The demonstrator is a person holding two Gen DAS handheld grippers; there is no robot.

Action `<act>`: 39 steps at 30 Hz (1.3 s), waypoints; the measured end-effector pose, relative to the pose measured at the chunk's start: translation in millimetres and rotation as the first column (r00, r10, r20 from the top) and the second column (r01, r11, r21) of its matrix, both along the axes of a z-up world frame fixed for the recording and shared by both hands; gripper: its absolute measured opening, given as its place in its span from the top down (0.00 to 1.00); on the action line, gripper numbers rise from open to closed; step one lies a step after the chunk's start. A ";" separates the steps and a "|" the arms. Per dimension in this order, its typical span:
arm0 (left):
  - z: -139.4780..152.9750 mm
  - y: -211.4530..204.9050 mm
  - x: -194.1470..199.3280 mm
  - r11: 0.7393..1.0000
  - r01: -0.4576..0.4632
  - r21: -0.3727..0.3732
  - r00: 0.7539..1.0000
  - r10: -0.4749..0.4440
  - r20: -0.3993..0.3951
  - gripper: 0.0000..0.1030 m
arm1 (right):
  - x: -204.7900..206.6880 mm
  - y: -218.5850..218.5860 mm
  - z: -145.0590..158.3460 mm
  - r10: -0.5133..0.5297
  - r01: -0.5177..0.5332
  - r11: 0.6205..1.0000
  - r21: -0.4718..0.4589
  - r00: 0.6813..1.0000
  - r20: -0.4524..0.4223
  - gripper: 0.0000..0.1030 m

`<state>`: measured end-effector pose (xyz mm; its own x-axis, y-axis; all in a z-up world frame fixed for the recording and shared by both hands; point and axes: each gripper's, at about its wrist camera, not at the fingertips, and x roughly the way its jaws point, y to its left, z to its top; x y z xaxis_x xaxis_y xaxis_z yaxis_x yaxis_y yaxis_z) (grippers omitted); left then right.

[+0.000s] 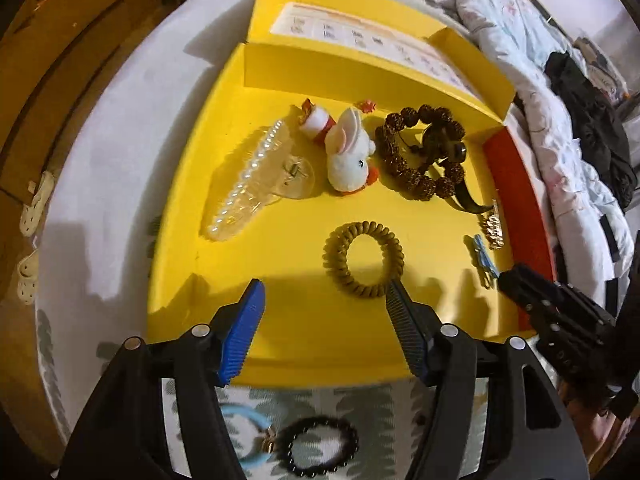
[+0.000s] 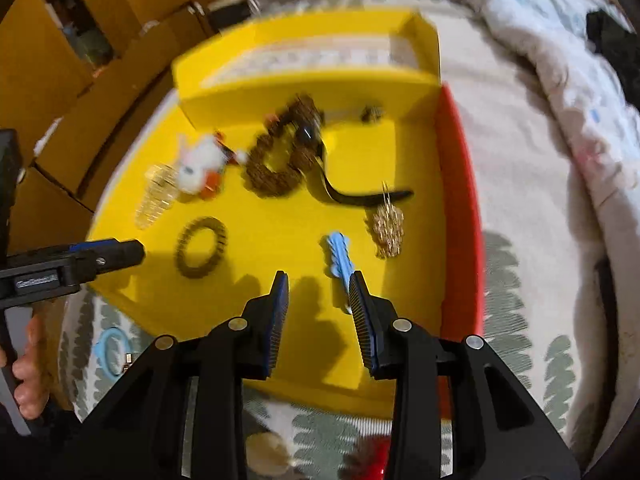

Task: Organize jewelry
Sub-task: 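Grasp the blue hair clip with the right tool while the left tool grasps the brown coiled hair tie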

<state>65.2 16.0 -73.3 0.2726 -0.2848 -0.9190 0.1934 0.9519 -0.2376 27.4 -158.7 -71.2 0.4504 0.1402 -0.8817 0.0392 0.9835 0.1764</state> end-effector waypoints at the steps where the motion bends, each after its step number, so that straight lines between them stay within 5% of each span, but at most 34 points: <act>1: -3.8 -2.6 3.0 1.000 -0.001 0.014 1.000 0.001 -0.014 0.39 | 2.8 -1.8 -3.7 -0.007 0.008 1.000 0.007 1.000 -0.015 0.65; 10: -27.4 -14.0 18.0 0.999 -0.006 0.054 0.997 0.010 -0.080 0.39 | 21.2 -0.8 -16.4 0.012 -0.012 1.000 -0.009 0.999 -0.039 0.65; 27: -29.3 -22.1 16.5 0.992 -0.007 0.124 0.999 0.013 -0.049 0.42 | 21.5 14.9 -19.9 0.025 -0.029 0.991 -0.132 0.999 -0.030 0.65; 39: -28.3 -23.0 14.9 0.992 0.004 0.124 0.999 0.002 -0.052 0.74 | 18.9 25.3 -22.1 0.050 -0.052 0.977 -0.207 0.999 -0.018 0.73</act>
<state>80.0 -7.0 -101.6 0.2237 -0.1678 -0.9601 0.1846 0.9745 -0.1273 46.3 -133.3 -93.2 0.4357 -0.0242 -0.8997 -0.0109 0.9994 -0.0322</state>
